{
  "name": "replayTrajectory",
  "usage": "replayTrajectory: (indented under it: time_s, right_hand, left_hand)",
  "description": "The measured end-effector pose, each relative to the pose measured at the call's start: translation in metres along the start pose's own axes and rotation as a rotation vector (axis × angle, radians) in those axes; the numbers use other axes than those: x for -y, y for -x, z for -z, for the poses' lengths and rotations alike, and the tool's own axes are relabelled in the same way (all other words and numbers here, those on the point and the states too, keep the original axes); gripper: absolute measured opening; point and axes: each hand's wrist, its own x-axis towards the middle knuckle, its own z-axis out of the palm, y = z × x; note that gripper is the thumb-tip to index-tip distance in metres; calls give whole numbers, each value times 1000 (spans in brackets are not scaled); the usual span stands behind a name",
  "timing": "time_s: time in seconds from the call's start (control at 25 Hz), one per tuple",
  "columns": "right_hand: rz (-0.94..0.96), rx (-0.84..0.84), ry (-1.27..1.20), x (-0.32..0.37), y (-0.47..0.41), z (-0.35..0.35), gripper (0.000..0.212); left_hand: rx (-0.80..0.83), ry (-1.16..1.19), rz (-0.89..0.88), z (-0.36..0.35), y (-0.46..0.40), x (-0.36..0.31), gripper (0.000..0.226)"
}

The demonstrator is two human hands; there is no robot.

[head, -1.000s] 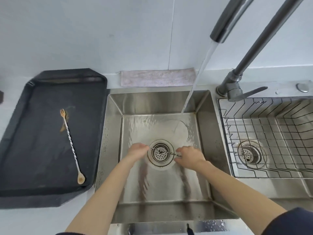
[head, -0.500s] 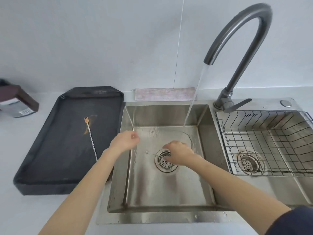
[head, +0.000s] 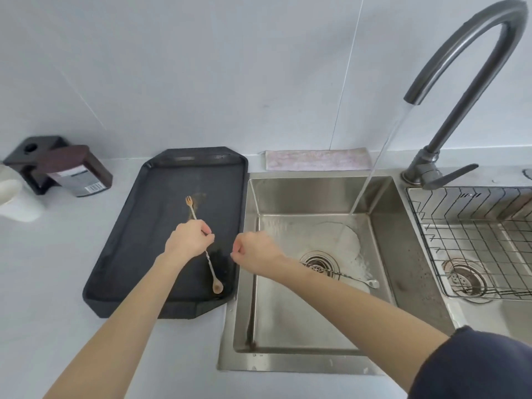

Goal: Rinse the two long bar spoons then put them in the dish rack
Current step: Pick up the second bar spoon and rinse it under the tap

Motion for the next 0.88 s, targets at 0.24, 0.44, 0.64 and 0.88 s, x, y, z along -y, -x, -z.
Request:
replayTrajectory:
  time_s: [0.24, 0.44, 0.64, 0.88]
  right_hand:
    - [-60, 45, 41, 21, -18, -39, 25]
    - [-37, 70, 195, 32, -31, -48, 30]
    - [1, 58, 275, 34, -39, -51, 30]
    - [-59, 7, 75, 29, -40, -47, 25]
  left_hand:
    - [93, -36, 115, -19, -12, 28, 32]
    - [93, -43, 161, -29, -19, 28, 35]
    - [106, -34, 184, -26, -27, 27, 28]
    - [38, 41, 160, -19, -22, 17, 29]
